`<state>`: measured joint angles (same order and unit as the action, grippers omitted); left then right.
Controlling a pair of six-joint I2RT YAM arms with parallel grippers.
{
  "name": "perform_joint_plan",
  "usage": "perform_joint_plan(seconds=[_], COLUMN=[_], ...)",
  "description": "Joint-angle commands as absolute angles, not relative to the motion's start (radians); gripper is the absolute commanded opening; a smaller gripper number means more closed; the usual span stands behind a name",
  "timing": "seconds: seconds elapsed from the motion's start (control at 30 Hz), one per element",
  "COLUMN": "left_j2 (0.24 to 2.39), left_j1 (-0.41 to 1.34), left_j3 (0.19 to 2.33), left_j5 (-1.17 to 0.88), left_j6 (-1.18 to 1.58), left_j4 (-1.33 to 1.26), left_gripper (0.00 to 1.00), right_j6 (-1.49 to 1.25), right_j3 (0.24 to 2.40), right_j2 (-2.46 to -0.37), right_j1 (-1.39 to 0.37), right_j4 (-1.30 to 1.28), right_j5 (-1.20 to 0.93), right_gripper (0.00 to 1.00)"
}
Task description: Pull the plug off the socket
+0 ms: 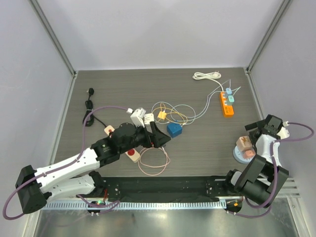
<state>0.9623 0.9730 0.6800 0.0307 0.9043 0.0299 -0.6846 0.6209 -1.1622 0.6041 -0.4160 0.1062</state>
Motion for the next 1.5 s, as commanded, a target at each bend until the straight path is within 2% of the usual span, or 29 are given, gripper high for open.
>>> perform_joint_plan(seconds=[0.0, 0.13, 0.3, 0.47, 0.63, 0.73, 0.9, 1.03, 1.27, 1.47], left_j2=[1.035, 1.176, 1.369, 1.476, 1.522, 1.54, 1.64, 1.77, 2.0, 2.098], left_j1=[0.971, 0.974, 0.995, 1.051, 1.101, 1.149, 1.233, 1.295, 1.327, 1.328], left_j3=[0.698, 0.729, 0.77, 0.897, 0.994, 1.041, 1.137, 1.277, 1.569, 1.67], left_j5=[0.052, -0.035, -0.095, -0.083, 0.003, 0.075, 0.224, 0.264, 0.339, 0.353], left_j6=[0.868, 0.865, 0.888, 0.862, 0.789, 0.733, 0.664, 0.591, 0.523, 0.511], left_j4=[0.019, -0.087, -0.222, -0.169, -0.042, -0.012, 0.023, 0.06, 0.147, 0.199], left_gripper=[0.85, 0.84, 0.82, 0.86, 0.88, 0.9, 0.92, 0.92, 0.97, 0.97], right_j6=[-0.699, -0.729, -0.781, -0.899, -0.92, -0.85, -0.637, -0.581, -0.543, -0.56], right_j3=[0.545, 0.456, 0.463, 0.45, 0.483, 0.528, 0.691, 0.709, 0.693, 0.707], right_j2=[-1.152, -1.114, -1.057, -1.008, -1.08, -1.092, -1.068, -1.006, -0.96, -0.936], right_j1=[0.603, 0.578, 0.404, 0.232, 0.137, 0.132, 0.135, 0.159, 0.308, 0.318], right_j4=[-0.356, -0.302, -0.324, -0.284, -0.219, -0.224, -0.406, -0.465, -0.491, -0.5], right_j5=[0.0, -0.126, -0.124, -0.103, -0.192, -0.204, -0.019, 0.052, -0.208, -0.245], right_gripper=[1.0, 1.0, 1.0, 1.0, 1.0, 1.0, 1.0, 1.0, 1.0, 1.0])
